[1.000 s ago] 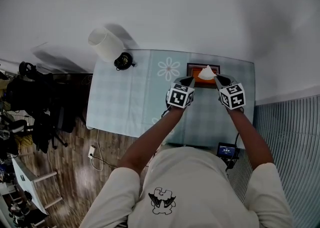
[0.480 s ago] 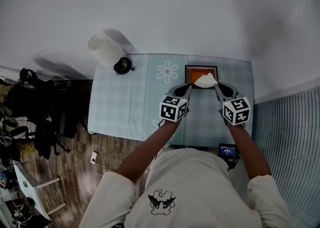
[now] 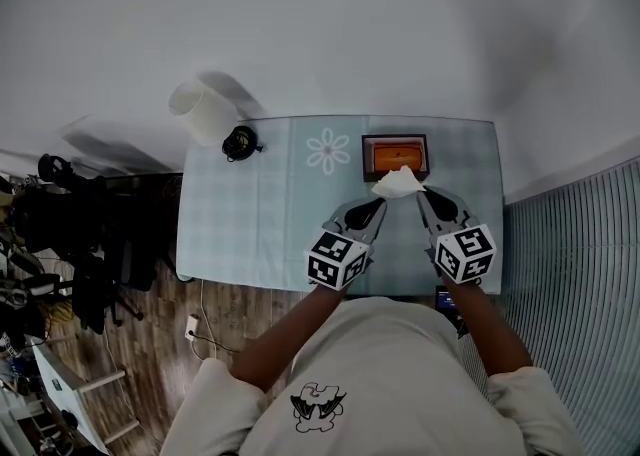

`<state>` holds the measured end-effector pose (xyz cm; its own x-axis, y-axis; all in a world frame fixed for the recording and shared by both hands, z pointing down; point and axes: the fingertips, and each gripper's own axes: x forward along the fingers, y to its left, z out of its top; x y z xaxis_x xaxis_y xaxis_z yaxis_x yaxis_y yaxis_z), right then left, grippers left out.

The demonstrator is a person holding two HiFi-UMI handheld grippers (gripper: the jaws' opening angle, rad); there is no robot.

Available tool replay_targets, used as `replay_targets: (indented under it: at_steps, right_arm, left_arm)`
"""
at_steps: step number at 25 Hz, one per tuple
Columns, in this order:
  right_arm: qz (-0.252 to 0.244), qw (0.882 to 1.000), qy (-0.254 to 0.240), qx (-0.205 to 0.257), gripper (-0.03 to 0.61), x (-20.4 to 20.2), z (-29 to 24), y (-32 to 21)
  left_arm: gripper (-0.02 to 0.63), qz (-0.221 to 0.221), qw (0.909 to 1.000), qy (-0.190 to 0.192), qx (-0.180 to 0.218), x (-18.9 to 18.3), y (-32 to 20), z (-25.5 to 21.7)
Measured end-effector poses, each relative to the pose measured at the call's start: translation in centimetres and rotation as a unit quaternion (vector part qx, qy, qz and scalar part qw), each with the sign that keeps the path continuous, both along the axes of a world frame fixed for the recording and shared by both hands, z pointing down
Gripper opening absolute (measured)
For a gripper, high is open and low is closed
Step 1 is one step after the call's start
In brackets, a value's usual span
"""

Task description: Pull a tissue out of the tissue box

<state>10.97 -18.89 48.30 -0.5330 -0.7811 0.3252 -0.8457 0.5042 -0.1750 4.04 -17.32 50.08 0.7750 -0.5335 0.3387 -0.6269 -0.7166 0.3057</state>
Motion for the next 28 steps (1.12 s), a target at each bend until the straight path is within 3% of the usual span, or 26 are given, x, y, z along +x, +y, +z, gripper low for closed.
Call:
replay_targets:
  at_steps: [13,18,28]
  right_arm:
    - [0.025,0.998,-0.05,0.031,0.014,-0.7,-1.6,5.2]
    - [0.021,0.998,-0.054,0.014,0.014,-1.8,-0.1,6.2]
    - [0.014,0.999,-0.034,0.012,0.014,-2.7,0.1,6.3]
  left_arm:
    - [0.006,-0.035,0.9986,0.002,0.041,-2.7,1.3,-1.9]
    - [0.006,-0.04,0.9992,0.007,0.006,-3.2,2.3,0.3]
    - [0.006,-0.042,0.9991,0.011,0.0,-3.7,2.5,0.8]
